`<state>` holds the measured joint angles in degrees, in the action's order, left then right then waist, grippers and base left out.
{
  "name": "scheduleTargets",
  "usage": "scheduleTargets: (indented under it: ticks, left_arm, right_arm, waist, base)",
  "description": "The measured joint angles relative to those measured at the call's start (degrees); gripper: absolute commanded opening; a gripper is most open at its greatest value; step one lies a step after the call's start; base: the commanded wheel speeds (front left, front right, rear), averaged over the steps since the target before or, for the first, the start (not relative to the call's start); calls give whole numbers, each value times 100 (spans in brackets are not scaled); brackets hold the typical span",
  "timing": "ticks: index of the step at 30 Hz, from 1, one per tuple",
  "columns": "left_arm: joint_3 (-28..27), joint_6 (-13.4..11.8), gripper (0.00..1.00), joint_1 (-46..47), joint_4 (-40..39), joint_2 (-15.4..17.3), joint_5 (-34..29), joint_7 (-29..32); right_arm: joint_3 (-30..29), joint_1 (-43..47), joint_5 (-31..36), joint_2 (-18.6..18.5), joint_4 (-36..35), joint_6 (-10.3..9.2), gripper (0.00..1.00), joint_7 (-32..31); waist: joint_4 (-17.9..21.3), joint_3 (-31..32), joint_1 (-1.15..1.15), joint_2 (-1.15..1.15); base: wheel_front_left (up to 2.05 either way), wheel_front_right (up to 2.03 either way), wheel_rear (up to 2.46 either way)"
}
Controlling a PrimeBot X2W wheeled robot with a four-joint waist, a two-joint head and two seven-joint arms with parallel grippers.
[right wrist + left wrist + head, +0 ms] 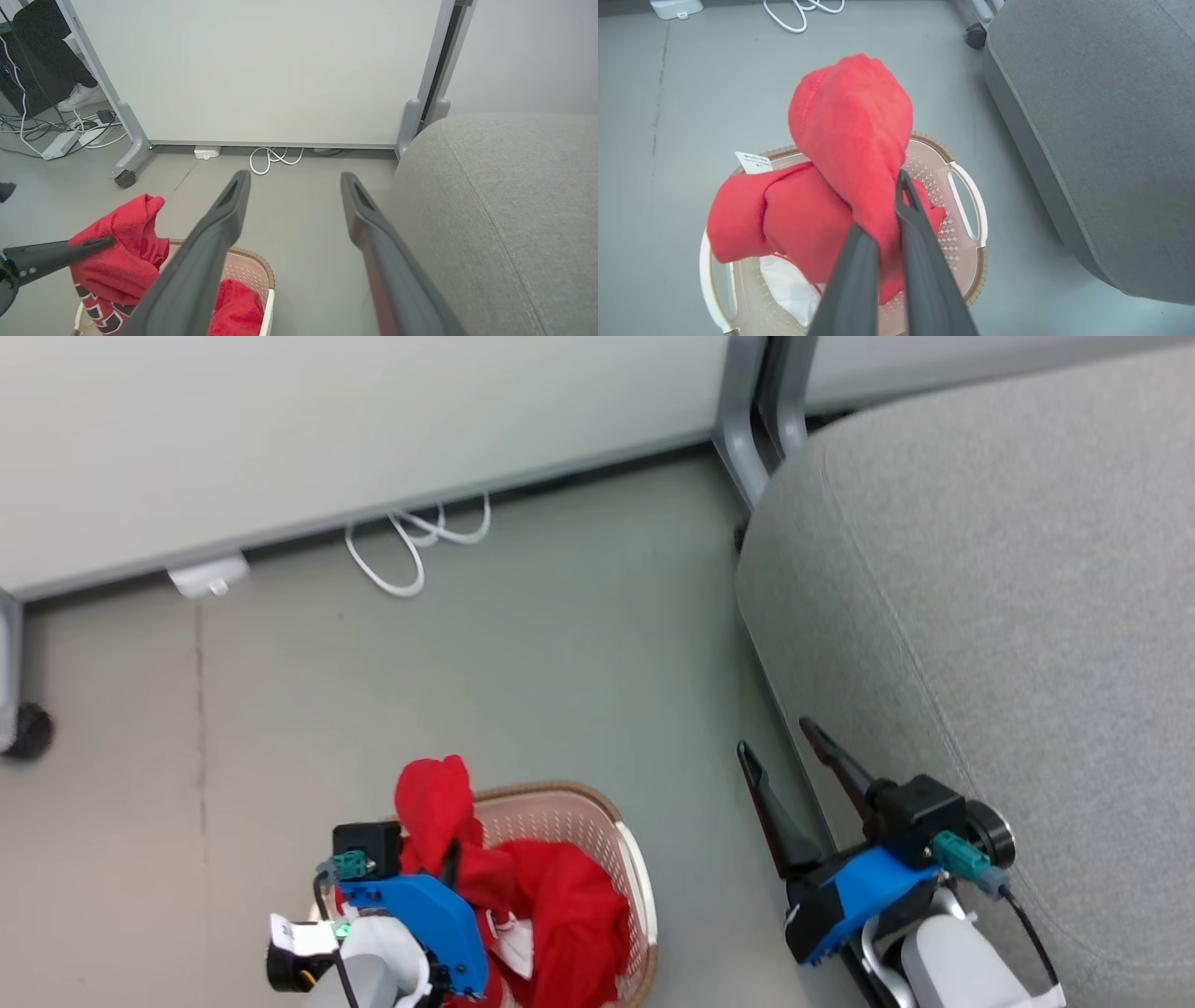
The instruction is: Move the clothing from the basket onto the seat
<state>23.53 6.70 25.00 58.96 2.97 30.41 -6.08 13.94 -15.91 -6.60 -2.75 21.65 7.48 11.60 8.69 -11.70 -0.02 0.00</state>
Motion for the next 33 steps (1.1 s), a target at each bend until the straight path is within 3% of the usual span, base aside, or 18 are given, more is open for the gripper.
scheduleTargets:
  ticks: [12, 33]
  left_arm:
    - [1102, 36, 0, 5, -1016, -8, 571, 27]
    - [2405, -69, 0, 1251, -2286, -9, 1165, 501]
  right_arm:
    - [80, 693, -104, -1, -199, 0, 100, -296]
    - [132, 917, -196, -1, -385, 0, 100, -441]
  waist:
    - [-427, 1198, 0, 0]
    - [-788, 1555, 2, 0]
  base:
    - [0, 0, 0]
    - [0, 0, 0]
